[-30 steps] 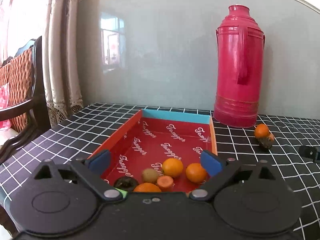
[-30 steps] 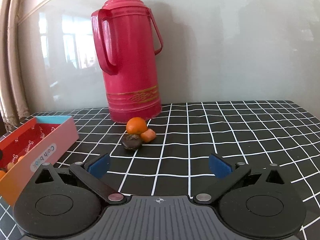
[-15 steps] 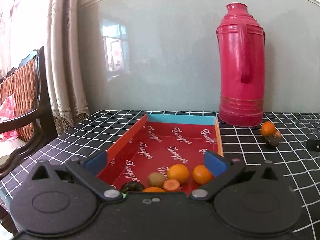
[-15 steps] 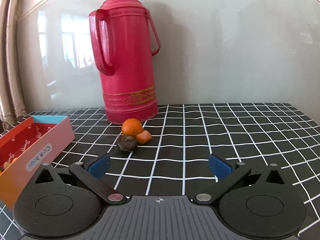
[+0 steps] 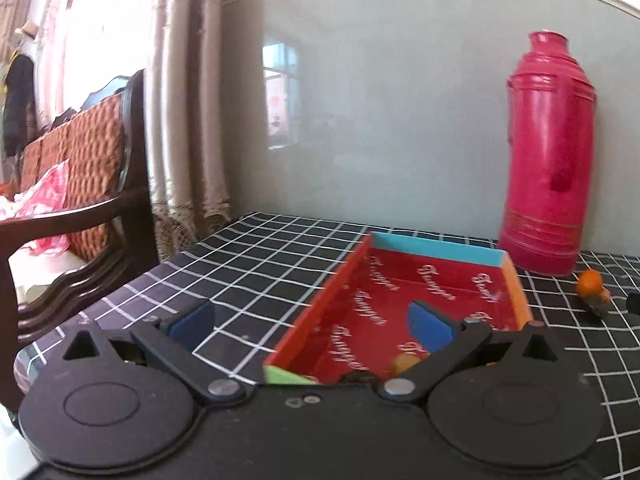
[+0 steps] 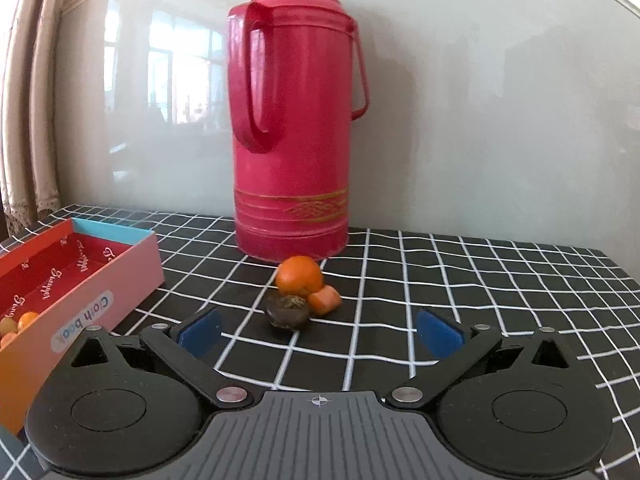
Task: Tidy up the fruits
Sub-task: 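Reach the right gripper to the dark brown fruit and grasp it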
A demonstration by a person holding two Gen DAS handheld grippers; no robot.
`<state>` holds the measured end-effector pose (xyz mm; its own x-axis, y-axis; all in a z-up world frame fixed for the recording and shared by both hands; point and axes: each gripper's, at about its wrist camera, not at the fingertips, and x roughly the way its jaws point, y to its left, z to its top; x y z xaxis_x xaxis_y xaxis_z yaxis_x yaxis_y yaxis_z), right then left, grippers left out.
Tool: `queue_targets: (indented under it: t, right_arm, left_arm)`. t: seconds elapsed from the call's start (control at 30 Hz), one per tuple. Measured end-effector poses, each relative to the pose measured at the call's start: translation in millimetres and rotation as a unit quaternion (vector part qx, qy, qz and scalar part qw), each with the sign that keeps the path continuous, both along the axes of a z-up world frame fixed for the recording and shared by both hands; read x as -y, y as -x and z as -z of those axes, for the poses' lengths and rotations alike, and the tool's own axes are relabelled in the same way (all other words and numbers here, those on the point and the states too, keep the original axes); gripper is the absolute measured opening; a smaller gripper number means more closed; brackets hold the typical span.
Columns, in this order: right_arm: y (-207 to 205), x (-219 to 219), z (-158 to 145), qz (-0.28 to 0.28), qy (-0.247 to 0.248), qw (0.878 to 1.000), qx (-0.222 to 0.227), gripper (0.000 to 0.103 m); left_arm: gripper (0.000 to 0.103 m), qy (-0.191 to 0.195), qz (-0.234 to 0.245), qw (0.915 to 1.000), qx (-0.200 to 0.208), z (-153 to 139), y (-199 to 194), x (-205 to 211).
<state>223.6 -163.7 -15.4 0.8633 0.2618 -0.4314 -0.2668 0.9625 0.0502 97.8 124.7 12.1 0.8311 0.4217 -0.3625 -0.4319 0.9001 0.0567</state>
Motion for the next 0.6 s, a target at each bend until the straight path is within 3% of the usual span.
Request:
queue_targets:
  t: [0.17,0.2,0.3,0.5,0.6]
  right_arm:
    - [-20,-18,4,-0.011,0.003,1.000,-0.022,0.103]
    - [-24,-21,5,-0.013,0.002,1.000,-0.027,0.100]
    - [-38,-29,10,-0.005,0.007,0.999,-0.052,0.078]
    - [-63,-34,21,0.009,0.007,0.997,-0.079,0.077]
    - [-72,-36,25,0.007,0.008,0.995,-0.095,0.064]
  left_arm:
    - [0.097,-0.002,-0.029,0.9996,0.001,-1,8,-25]
    - [0.097,0.001,-0.036,0.9994,0.000,0,10,-31]
    - [0.097,0.006,-0.051,0.9986,-0.005,1,14,-48]
    - [0.097,0.020,-0.078,0.9967,-0.006,1,23,-76]
    - [0.097,0.023,-0.082,0.9963,-0.007,2,25,-83]
